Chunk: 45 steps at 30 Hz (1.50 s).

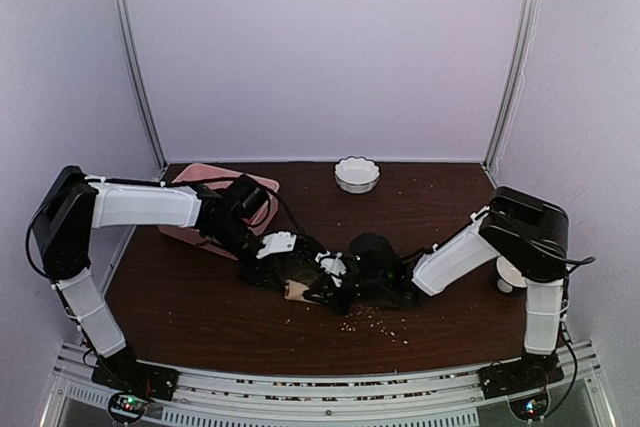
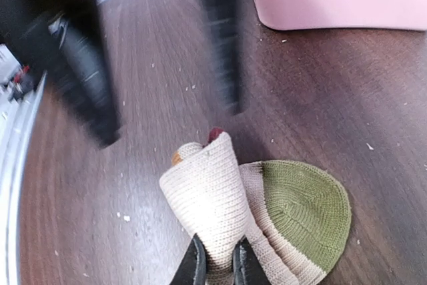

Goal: Roll the socks
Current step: Pick up the sock from the center of the board.

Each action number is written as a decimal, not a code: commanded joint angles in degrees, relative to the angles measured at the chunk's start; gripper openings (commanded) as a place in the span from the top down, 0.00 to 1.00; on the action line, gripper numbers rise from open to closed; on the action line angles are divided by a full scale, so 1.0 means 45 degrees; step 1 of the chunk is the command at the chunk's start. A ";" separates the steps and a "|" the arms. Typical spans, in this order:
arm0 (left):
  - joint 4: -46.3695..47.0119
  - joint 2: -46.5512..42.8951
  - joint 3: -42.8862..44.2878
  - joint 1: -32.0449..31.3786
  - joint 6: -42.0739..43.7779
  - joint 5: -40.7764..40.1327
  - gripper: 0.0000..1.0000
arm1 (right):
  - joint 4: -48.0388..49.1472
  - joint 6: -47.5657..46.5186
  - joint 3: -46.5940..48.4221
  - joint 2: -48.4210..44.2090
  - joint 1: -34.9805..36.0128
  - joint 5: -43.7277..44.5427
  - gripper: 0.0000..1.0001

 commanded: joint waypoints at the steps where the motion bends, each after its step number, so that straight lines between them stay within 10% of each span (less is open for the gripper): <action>1: 0.1218 -0.0675 -0.0683 -0.0280 0.0982 0.0336 0.50 | -0.4044 0.2070 0.0213 0.1791 -0.0360 -0.1266 0.98; 27: 0.4027 0.0871 -0.1940 -0.1569 0.2284 -0.4718 0.55 | -0.5246 0.5561 0.1131 0.3278 -0.1291 -0.4158 0.97; 32: 0.3316 0.1746 -0.0812 -0.1580 0.1617 -0.5142 0.87 | -0.4666 0.6177 0.1023 0.3153 -0.1292 -0.4491 0.92; 37: 0.0842 0.1995 0.0836 -0.1329 0.0687 -0.3481 1.00 | -0.3716 0.5557 -0.0196 0.1399 -0.1318 -0.2581 0.59; 38: 0.0087 0.1992 0.1265 -0.1188 0.0547 -0.2791 1.00 | -0.3388 0.5367 -0.0573 0.0843 -0.1306 -0.2023 0.46; 39: -0.0715 0.2056 0.1785 -0.1021 0.0422 -0.1982 1.00 | -0.3203 0.5121 -0.0898 0.0251 -0.1295 -0.1455 0.10; 40: -0.1497 0.2147 0.2304 -0.0839 0.0147 -0.1275 1.00 | -0.2977 0.4861 -0.1246 -0.0387 -0.1295 -0.0774 0.01; 45: -0.4785 0.2511 0.4694 0.0328 -0.0510 0.2703 1.00 | -0.2435 0.3908 -0.2756 -0.3532 -0.1147 0.2856 0.00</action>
